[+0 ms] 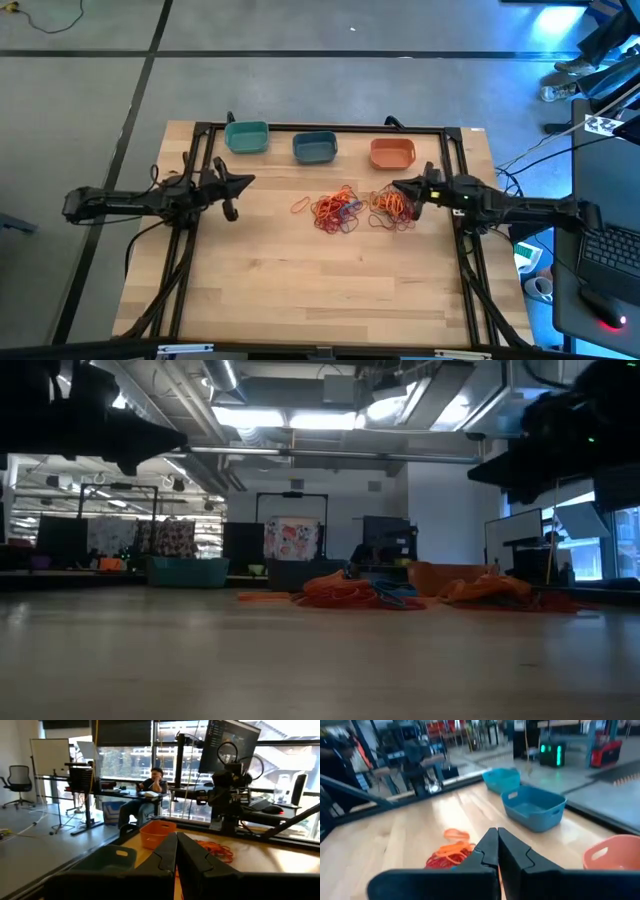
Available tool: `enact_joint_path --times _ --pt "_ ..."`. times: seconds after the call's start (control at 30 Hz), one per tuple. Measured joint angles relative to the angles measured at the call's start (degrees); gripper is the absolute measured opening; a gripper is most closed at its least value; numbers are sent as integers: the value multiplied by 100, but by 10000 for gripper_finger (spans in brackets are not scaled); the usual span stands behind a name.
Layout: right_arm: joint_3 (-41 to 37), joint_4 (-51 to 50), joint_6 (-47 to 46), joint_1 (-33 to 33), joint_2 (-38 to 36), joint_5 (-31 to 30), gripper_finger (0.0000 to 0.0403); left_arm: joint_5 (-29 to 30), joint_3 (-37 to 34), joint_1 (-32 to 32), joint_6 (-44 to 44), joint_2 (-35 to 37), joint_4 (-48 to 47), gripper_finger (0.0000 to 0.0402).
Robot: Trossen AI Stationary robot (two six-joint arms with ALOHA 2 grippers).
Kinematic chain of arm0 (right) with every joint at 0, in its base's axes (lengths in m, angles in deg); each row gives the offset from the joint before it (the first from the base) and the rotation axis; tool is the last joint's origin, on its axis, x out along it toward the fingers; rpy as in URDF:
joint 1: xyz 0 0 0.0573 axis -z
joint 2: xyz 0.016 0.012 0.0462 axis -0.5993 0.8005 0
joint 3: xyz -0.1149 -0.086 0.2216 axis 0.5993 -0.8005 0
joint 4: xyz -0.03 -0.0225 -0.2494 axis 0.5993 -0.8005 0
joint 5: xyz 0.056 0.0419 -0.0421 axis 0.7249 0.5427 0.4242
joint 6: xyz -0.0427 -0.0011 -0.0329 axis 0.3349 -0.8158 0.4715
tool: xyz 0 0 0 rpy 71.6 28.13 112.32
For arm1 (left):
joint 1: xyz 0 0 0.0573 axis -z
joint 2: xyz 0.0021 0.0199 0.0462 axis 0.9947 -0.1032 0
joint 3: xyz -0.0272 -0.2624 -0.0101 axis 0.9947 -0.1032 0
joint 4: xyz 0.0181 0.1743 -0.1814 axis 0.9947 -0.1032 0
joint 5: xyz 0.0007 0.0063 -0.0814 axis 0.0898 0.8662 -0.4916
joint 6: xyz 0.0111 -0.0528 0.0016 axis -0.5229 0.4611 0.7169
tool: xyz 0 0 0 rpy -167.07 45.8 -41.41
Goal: Sort rubber bands into baskets
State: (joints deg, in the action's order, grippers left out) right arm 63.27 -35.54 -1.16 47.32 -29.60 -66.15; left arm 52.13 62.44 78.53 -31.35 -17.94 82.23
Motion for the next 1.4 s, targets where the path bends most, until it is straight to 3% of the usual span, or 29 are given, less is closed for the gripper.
enact_joint_path --times 0.23,0.43,0.57,0.77,1.0,1.17,1.4 --pt "919 -463 -17 2 1936 14 7 -38 0 -140 7 -699 421 5" --pt "1943 -1730 -195 53 3296 -88 16 -42 0 -170 26 -980 749 5" --pt "2598 -2634 -411 328 4093 303 65 -42 0 -170 -40 -1096 903 5" --pt "2984 -3097 -830 596 5053 515 144 -42 0 -170 -85 -1362 1077 5" --pt "2991 -3092 -1151 603 5626 714 169 -276 0 -170 -297 -1796 1533 5" --pt "2991 -2975 -1227 598 5658 494 144 -357 2 -170 -467 -1955 1637 5" --pt "2993 -2994 -1141 599 5658 401 22 -359 2 -125 -521 -1969 1591 5"
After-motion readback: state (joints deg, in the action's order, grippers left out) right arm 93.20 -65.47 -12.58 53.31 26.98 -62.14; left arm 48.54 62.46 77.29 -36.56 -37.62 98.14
